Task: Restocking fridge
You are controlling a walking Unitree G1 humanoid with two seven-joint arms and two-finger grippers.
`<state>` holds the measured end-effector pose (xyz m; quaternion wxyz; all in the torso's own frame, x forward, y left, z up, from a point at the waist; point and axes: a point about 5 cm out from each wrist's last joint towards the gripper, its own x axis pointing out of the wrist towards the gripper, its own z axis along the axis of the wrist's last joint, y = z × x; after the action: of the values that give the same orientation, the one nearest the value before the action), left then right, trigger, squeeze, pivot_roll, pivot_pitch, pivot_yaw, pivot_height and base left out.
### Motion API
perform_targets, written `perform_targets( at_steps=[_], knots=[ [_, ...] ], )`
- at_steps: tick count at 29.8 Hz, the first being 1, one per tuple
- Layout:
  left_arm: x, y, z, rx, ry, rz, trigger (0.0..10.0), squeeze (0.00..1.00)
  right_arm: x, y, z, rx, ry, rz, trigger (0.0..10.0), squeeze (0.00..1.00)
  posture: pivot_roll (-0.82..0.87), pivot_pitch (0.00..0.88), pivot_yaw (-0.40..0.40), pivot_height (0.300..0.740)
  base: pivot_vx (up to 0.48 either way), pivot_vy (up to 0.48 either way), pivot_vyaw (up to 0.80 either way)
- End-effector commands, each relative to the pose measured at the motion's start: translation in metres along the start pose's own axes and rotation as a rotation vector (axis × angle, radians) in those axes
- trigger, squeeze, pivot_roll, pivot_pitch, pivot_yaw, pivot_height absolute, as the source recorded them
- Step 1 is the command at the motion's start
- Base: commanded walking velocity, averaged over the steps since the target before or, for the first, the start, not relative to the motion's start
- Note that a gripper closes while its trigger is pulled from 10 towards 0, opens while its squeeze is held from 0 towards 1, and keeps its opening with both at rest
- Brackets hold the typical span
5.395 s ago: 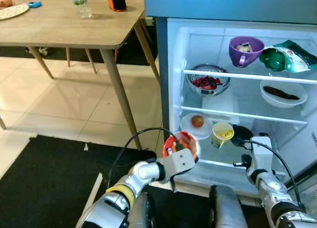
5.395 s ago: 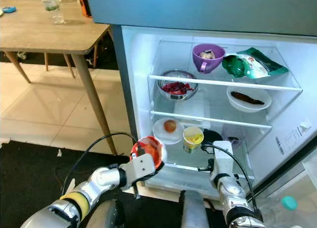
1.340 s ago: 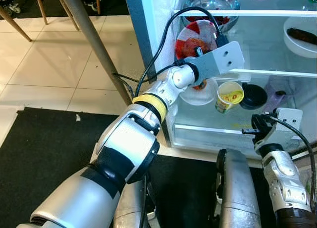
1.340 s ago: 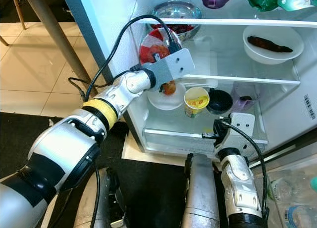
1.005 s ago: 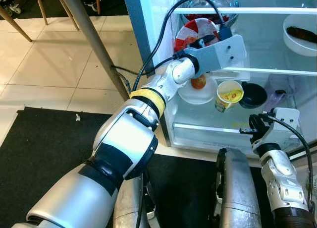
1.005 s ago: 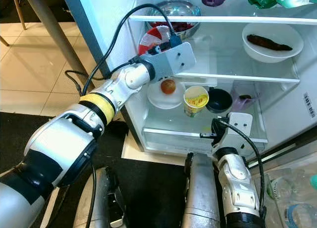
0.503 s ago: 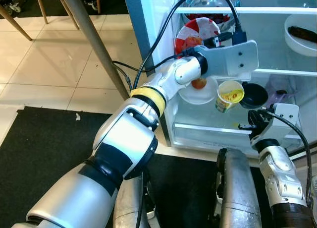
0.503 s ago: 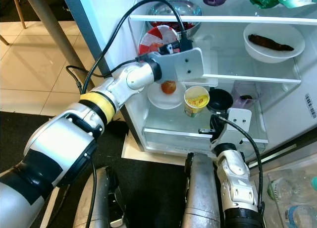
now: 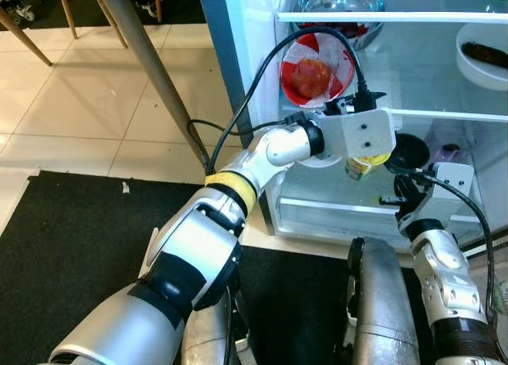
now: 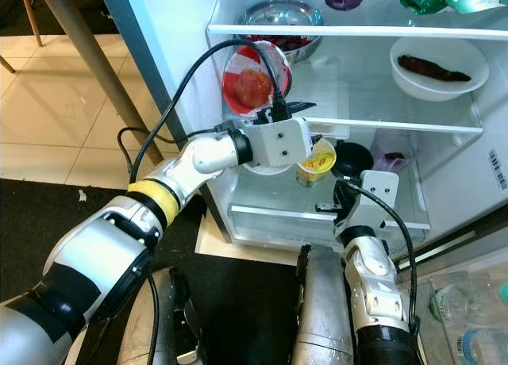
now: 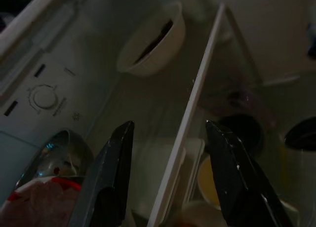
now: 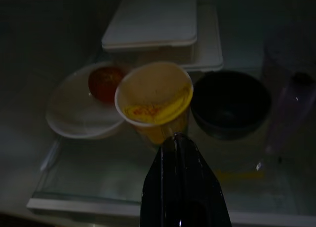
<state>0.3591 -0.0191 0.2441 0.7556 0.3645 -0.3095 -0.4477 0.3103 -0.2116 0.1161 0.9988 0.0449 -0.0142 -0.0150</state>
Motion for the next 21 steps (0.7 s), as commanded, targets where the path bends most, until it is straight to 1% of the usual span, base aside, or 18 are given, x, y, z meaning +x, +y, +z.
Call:
perform_targets(
  at_steps=[1, 2, 4, 5, 8, 9, 10, 11, 13, 15, 16, 17, 18, 19, 21],
  knots=[
    [-0.011, 0.0, -0.008, -0.025, 0.007, 0.023, 10.0, 0.0, -0.003, 0.001, -0.01, 0.01, 0.028, 0.006, 10.0, 0.0, -0.1, 0.257, 0.117, 0.515, 0.0, 0.0, 0.0],
    [-0.014, -0.001, -0.01, -0.036, 0.008, 0.035, 10.0, 0.0, -0.003, 0.002, -0.01, 0.01, 0.029, 0.008, 10.0, 0.0, -0.1, 0.249, 0.117, 0.515, 0.0, 0.0, 0.0],
    [-0.023, 0.001, -0.017, -0.085, 0.023, 0.106, 10.0, 0.0, -0.002, 0.002, -0.011, 0.001, 0.032, 0.013, 10.0, 0.0, -0.11, 0.242, 0.117, 0.515, 0.0, 0.0, 0.0],
    [-0.023, 0.001, -0.017, -0.085, 0.023, 0.106, 10.0, 0.0, -0.002, 0.002, -0.011, 0.001, 0.032, 0.013, 10.0, 0.0, -0.11, 0.242, 0.117, 0.515, 0.0, 0.0, 0.0],
    [-0.034, 0.0, -0.026, -0.179, 0.04, 0.205, 10.0, 0.0, -0.001, 0.001, -0.013, -0.006, 0.036, 0.015, 10.0, 0.0, -0.1, 0.227, 0.11, 0.515, 0.0, 0.0, 0.0],
    [-0.034, 0.0, -0.026, -0.179, 0.04, 0.205, 10.0, 0.0, -0.001, 0.001, -0.013, -0.006, 0.036, 0.015, 10.0, 0.0, -0.1, 0.227, 0.11, 0.515, 0.0, 0.0, 0.0],
    [-0.04, -0.004, -0.031, -0.248, 0.047, 0.259, 10.0, 0.0, 0.0, 0.0, -0.013, -0.006, 0.037, 0.015, 10.0, 0.0, -0.09, 0.219, 0.107, 0.515, 0.0, 0.0, 0.0],
    [-0.04, -0.004, -0.031, -0.248, 0.047, 0.259, 10.0, 0.0, 0.0, 0.0, -0.013, -0.006, 0.037, 0.015, 10.0, 0.0, -0.09, 0.219, 0.107, 0.515, 0.0, 0.0, 0.0],
    [-0.052, -0.018, -0.041, -0.396, 0.066, 0.352, 10.0, 0.0, 0.003, -0.001, -0.014, -0.01, 0.042, 0.016, 10.0, 0.0, -0.08, 0.207, 0.1, 0.515, 0.0, 0.0, 0.0],
    [-0.06, -0.035, -0.048, -0.517, 0.086, 0.409, 10.0, 0.0, 0.005, -0.001, -0.015, -0.013, 0.045, 0.018, 10.0, 0.0, -0.07, 0.199, 0.095, 0.515, 0.0, 0.0, 0.0],
    [-0.063, -0.041, -0.05, -0.557, 0.093, 0.424, 10.0, 0.0, 0.006, -0.002, -0.015, -0.013, 0.045, 0.019, 10.0, 0.0, -0.07, 0.199, 0.095, 0.515, 0.0, 0.0, 0.0],
    [-0.067, -0.052, -0.053, -0.629, 0.108, 0.434, 10.0, 0.0, 0.007, -0.002, -0.015, -0.017, 0.046, 0.021, 10.0, 0.0, -0.06, 0.192, 0.091, 0.515, 0.0, 0.0, 0.0],
    [-0.067, -0.052, -0.053, -0.629, 0.108, 0.434, 10.0, 0.0, 0.007, -0.002, -0.015, -0.017, 0.046, 0.021, 10.0, 0.0, -0.06, 0.192, 0.091, 0.515, 0.0, 0.0, 0.0],
    [-0.071, -0.066, -0.058, -0.71, 0.127, 0.426, 10.0, 0.0, 0.009, -0.002, -0.016, -0.019, 0.049, 0.021, 10.0, 0.0, -0.05, 0.184, 0.087, 0.515, 0.0, 0.0, 0.0],
    [-0.077, -0.087, -0.062, -0.826, 0.145, 0.401, 10.0, 0.0, 0.01, -0.002, -0.017, -0.023, 0.057, 0.022, 10.0, 0.0, -0.05, 0.181, 0.087, 0.515, 0.0, 0.0, 0.0]
  ],
)
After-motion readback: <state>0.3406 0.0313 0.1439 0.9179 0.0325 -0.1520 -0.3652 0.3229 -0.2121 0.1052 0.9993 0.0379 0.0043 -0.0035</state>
